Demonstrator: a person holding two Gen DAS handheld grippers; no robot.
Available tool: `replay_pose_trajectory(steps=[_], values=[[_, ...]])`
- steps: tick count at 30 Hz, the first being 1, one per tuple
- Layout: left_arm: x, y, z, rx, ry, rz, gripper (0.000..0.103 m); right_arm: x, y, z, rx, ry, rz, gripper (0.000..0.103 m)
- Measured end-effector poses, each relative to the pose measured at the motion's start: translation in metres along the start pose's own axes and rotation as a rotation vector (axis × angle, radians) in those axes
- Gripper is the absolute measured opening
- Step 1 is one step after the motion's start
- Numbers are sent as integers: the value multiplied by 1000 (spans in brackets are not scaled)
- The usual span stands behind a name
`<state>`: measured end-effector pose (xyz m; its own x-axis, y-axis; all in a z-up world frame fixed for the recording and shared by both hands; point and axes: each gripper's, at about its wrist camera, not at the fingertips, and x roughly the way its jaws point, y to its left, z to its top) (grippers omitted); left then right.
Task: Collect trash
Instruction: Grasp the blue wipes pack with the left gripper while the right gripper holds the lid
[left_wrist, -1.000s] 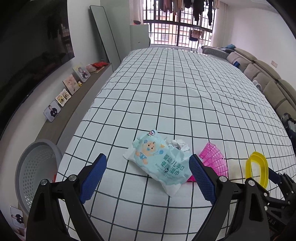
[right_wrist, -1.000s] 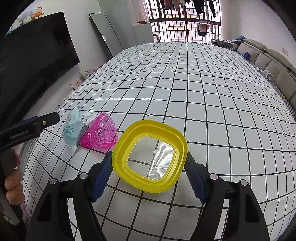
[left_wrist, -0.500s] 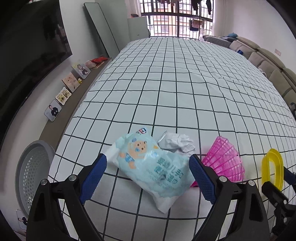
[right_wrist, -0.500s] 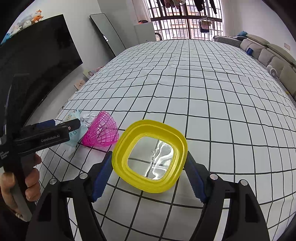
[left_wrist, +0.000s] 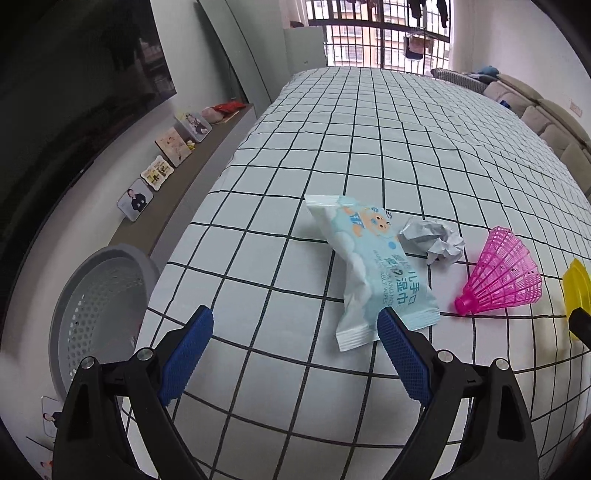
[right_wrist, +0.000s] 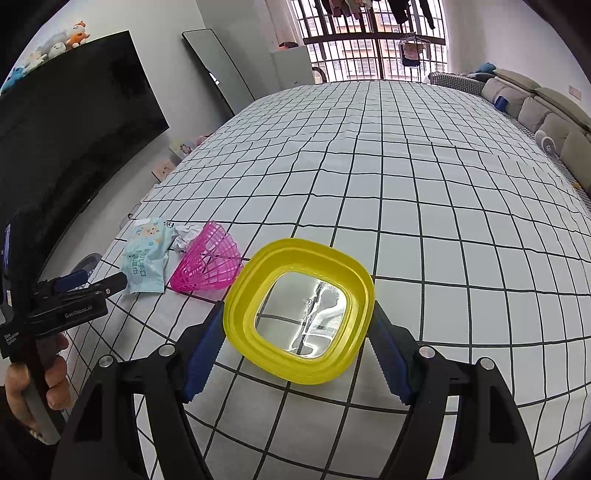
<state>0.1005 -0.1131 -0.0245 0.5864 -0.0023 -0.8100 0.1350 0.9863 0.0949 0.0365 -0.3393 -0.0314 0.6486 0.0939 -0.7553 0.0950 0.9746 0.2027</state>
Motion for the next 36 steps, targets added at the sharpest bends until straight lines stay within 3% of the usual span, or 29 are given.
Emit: replay_pose_trajectory(steps=[9, 23, 24, 26, 29, 36], values=[[-12, -19, 19, 13, -43, -54, 89, 0, 2, 0, -1, -2, 2, 72], [36, -43, 36, 52, 34, -38, 88, -2, 3, -1, -4, 1, 10, 72], [37, -43, 36, 51, 35, -44, 85, -2, 3, -1, -4, 1, 12, 72], [36, -45, 35, 47, 36, -71, 64, -3, 4, -1, -6, -2, 17, 72], [36, -47, 31, 51, 48, -91, 44, -1, 6, -1, -11, -1, 18, 72], [18, -36, 17, 44, 20, -99, 42, 2, 9, -2, -11, 1, 22, 72]])
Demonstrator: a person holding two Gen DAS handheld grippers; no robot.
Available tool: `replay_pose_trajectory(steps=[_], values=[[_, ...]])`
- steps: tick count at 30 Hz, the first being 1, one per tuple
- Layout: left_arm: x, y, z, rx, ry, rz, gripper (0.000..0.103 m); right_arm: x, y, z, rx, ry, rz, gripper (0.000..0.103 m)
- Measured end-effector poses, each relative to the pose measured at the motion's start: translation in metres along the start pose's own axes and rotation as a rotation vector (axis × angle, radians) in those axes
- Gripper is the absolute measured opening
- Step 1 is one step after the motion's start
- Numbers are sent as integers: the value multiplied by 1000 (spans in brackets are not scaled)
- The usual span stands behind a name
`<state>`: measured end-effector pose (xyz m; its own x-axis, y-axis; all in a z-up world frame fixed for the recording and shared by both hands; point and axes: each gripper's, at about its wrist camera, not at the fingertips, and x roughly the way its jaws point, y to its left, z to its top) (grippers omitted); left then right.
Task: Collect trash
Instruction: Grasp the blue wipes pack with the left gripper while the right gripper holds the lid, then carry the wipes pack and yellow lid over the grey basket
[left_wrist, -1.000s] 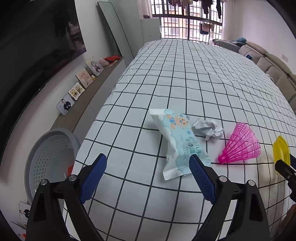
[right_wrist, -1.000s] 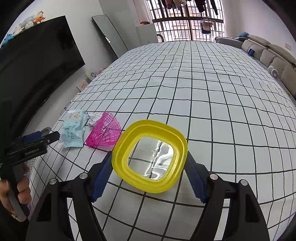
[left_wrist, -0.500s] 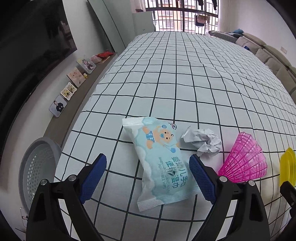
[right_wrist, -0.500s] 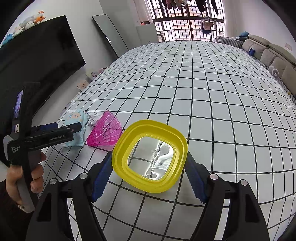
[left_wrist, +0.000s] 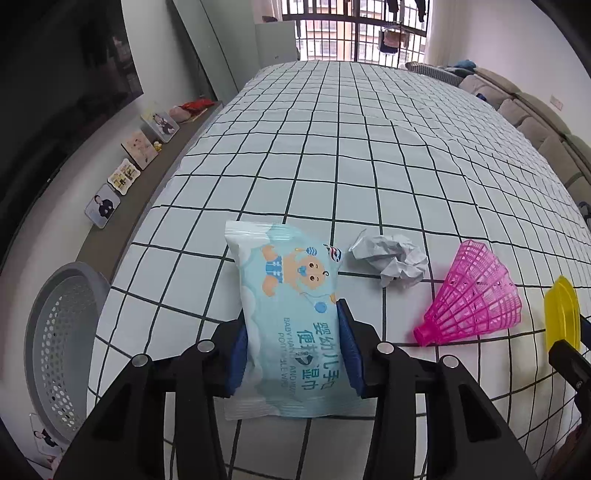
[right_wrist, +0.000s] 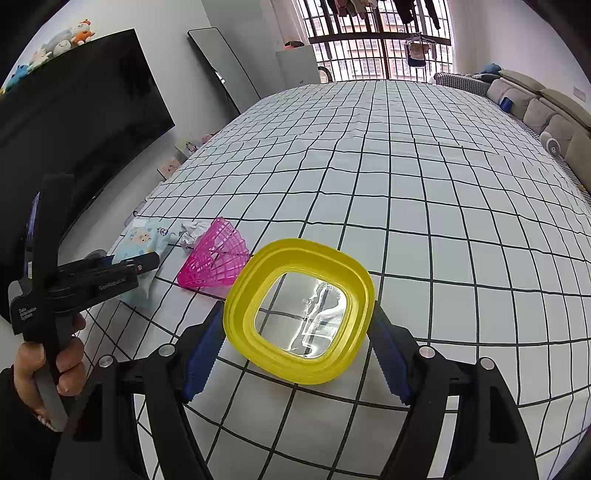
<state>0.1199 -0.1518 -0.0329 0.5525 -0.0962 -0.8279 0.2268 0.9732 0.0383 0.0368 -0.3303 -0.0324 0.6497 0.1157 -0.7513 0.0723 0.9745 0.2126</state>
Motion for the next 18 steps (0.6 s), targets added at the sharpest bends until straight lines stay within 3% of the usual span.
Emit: replay_pose_trajectory(steps=[7, 18], values=[[-35, 14, -20, 12, -40, 26, 42, -3, 5, -1, -20, -13, -6, 72], [-73, 63, -37, -21, -90, 49, 42, -24, 54, 5, -96, -35, 15, 72]])
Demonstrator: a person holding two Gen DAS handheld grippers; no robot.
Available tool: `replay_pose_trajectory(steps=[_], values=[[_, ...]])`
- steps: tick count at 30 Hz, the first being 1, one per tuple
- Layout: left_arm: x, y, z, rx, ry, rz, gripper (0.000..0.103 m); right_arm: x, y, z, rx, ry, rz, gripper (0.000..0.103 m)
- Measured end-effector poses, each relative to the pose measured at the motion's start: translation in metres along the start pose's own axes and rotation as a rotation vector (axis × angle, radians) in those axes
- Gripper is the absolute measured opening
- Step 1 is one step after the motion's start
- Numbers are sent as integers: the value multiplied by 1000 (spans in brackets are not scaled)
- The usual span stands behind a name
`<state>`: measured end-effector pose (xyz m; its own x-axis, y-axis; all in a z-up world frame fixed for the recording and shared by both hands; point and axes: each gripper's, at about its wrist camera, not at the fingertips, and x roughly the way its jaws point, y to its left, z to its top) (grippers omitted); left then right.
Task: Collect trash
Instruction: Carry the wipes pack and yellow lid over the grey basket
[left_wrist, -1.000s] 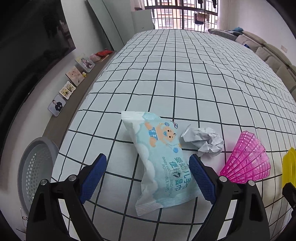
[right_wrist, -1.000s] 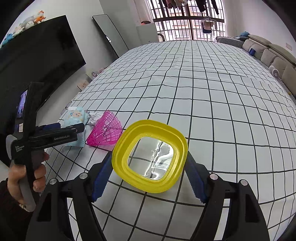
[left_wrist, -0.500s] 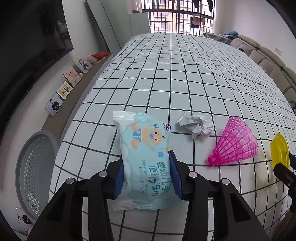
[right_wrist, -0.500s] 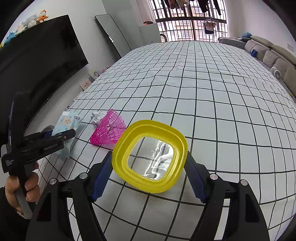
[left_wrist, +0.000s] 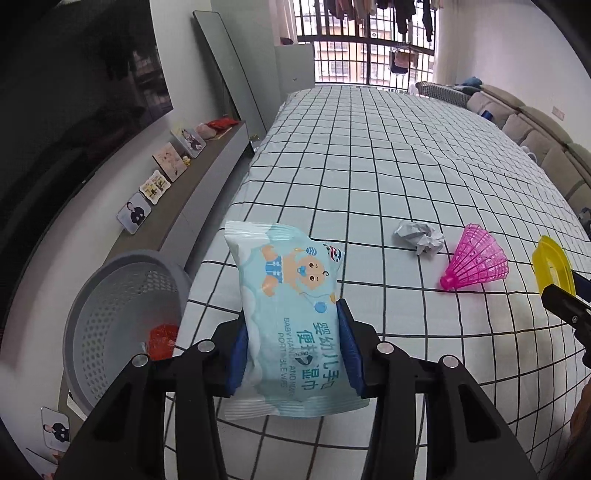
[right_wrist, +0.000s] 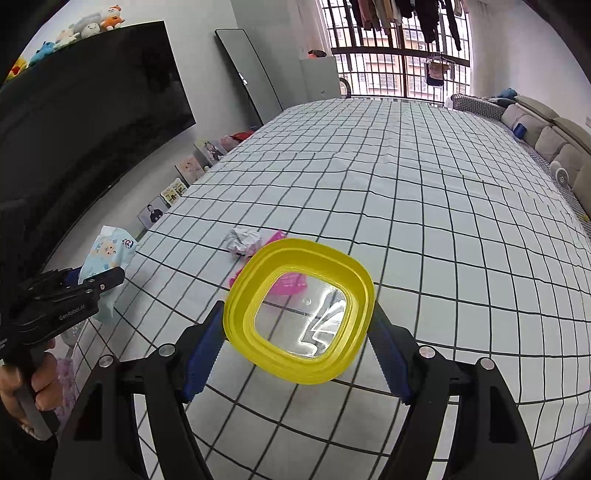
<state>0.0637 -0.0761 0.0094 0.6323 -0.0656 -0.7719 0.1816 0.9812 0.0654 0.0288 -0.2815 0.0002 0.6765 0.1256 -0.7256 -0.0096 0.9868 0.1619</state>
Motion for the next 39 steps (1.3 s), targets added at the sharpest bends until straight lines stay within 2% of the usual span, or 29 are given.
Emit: replay_pose_trajectory(steps=[5, 12, 19, 26, 31, 39], values=[[-14, 35, -8, -21, -22, 20, 42, -3, 44, 13, -49, -16, 45, 72], [-26, 101, -24, -83, -40, 82, 42, 16, 119, 29, -138, -9, 131, 72], [-22, 167, -43, -167, -31, 159, 43, 53, 205, 40, -231, 23, 226, 72], [2, 223, -66, -260, 17, 210, 43, 103, 276, 45, -319, 111, 269, 72], [18, 243, -69, -293, 17, 220, 43, 137, 310, 44, -363, 161, 274, 72], [41, 258, -77, -335, 31, 229, 44, 171, 332, 30, -375, 206, 273, 72]])
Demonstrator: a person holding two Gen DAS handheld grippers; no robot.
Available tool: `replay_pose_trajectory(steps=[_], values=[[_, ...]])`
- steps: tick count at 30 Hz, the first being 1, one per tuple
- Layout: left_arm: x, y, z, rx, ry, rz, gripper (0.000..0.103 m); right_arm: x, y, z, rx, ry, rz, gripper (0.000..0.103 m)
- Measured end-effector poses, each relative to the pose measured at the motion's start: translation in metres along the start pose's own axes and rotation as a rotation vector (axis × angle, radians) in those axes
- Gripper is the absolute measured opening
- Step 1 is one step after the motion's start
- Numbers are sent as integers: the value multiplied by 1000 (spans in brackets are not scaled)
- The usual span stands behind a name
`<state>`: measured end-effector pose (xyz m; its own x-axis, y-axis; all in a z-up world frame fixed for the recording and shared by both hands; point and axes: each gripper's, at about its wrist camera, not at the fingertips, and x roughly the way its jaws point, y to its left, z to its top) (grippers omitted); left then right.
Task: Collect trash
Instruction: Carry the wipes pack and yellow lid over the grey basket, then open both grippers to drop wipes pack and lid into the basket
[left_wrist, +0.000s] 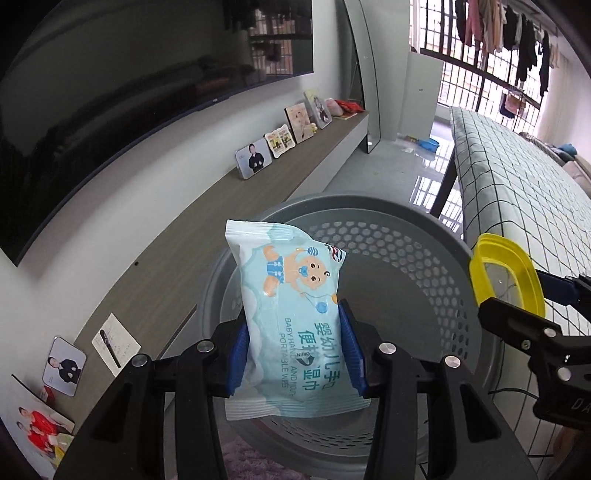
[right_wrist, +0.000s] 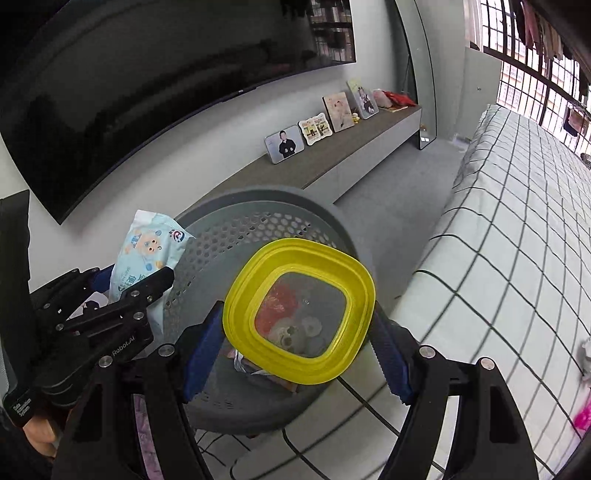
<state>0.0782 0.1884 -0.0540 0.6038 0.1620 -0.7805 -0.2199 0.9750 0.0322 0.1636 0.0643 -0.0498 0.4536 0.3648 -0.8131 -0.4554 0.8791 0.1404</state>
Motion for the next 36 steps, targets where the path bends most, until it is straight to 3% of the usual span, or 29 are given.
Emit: replay_pose_trajectory(steps=[19, 21, 23, 26, 36], values=[[23, 3, -7, -35, 53, 23, 45, 11, 1, -3, 5, -6, 26, 73], [24, 3, -7, -39, 57, 22, 50, 9, 2, -4, 3, -13, 25, 74], [22, 4, -7, -44, 49, 20, 67, 9, 1, -4, 12, -12, 34, 75], [21, 4, -6, -43, 36, 23, 73, 11, -3, -3, 32, 6, 44, 76], [23, 9, -8, -59, 49, 22, 75, 11, -1, -5, 22, 3, 36, 76]])
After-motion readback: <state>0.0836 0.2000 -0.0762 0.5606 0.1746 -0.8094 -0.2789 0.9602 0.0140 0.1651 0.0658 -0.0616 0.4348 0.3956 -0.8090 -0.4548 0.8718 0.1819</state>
